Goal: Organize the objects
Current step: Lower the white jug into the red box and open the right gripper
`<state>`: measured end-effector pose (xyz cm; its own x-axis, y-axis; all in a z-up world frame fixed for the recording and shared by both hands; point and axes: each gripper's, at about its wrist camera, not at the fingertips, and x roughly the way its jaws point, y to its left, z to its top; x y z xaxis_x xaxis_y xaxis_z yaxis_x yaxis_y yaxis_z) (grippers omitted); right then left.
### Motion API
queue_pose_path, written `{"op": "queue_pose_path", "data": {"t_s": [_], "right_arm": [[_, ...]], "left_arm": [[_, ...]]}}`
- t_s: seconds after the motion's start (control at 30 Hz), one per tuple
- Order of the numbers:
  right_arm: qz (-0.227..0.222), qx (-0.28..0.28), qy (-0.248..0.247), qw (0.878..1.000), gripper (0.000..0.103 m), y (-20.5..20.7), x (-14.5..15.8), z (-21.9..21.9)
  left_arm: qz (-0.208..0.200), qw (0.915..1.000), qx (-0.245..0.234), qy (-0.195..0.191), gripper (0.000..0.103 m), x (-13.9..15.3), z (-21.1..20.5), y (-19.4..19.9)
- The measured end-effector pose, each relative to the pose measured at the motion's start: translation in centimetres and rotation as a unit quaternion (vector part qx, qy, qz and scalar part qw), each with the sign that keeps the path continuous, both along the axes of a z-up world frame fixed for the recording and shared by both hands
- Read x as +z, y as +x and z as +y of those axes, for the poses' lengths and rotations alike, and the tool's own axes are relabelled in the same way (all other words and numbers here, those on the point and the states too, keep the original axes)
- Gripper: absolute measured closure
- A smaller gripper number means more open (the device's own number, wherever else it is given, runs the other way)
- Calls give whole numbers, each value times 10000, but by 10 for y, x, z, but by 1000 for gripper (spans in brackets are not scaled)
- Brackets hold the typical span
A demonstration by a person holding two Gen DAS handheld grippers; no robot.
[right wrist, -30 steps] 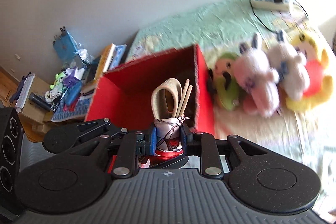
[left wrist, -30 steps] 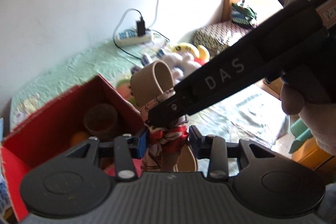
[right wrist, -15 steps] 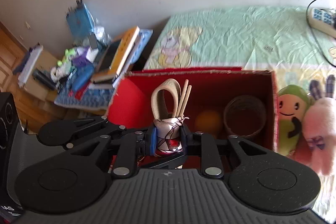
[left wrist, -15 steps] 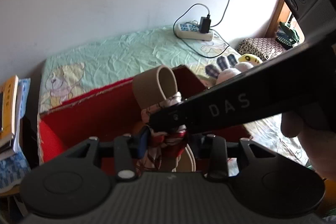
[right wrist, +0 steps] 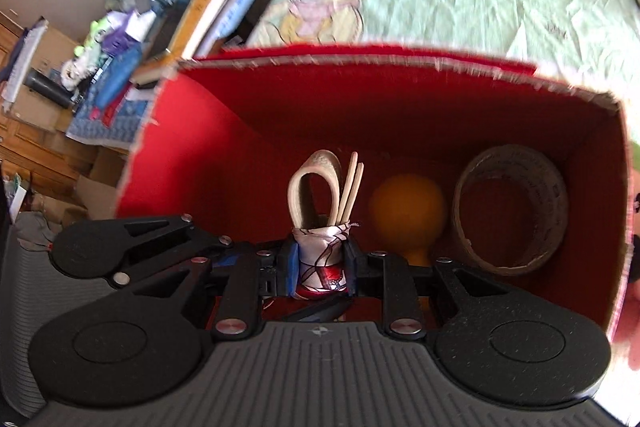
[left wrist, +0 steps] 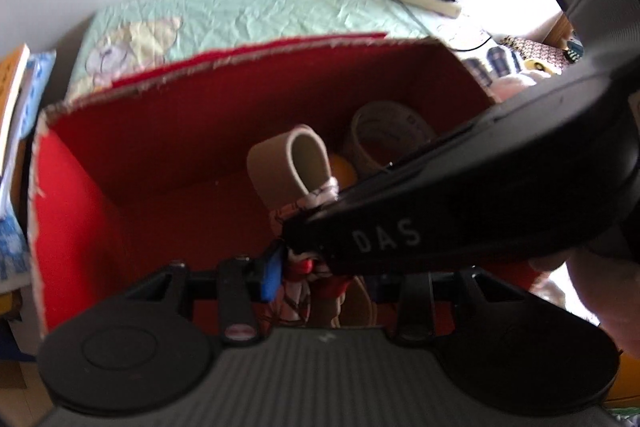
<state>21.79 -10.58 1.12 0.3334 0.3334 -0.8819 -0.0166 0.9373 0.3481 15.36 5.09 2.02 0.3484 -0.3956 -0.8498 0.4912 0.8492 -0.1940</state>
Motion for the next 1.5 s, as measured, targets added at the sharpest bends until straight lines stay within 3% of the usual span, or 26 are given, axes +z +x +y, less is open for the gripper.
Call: {"op": "queue_pose_path", "data": {"t_s": [0.43, 0.6, 0.8, 0.97, 1.17, 1.5], "right_arm": [[304, -123, -34, 9995, 79, 15, -23, -2], [499, -247, 93, 9984, 78, 17, -29, -8], [442, -329, 96, 9984, 78, 12, -27, -12], [302, -294, -181, 9989, 77, 7, -22, -6], [342, -389, -56, 9986, 77, 5, -22, -14], [310, -412, 49, 9987, 72, -2, -20, -20]], "left_arm": [[91, 9987, 298, 415, 60, -7, 4, 4], [-21, 9969, 336, 712, 49, -7, -2, 1], [-45, 9952, 475, 860, 47, -10, -6, -2], [-124, 9930, 578, 1025, 37, -10, -8, -4], [-316, 9901, 607, 1226, 30, -9, -14, -9], [-355, 9891, 645, 1276, 27, -7, -16, -11]]}}
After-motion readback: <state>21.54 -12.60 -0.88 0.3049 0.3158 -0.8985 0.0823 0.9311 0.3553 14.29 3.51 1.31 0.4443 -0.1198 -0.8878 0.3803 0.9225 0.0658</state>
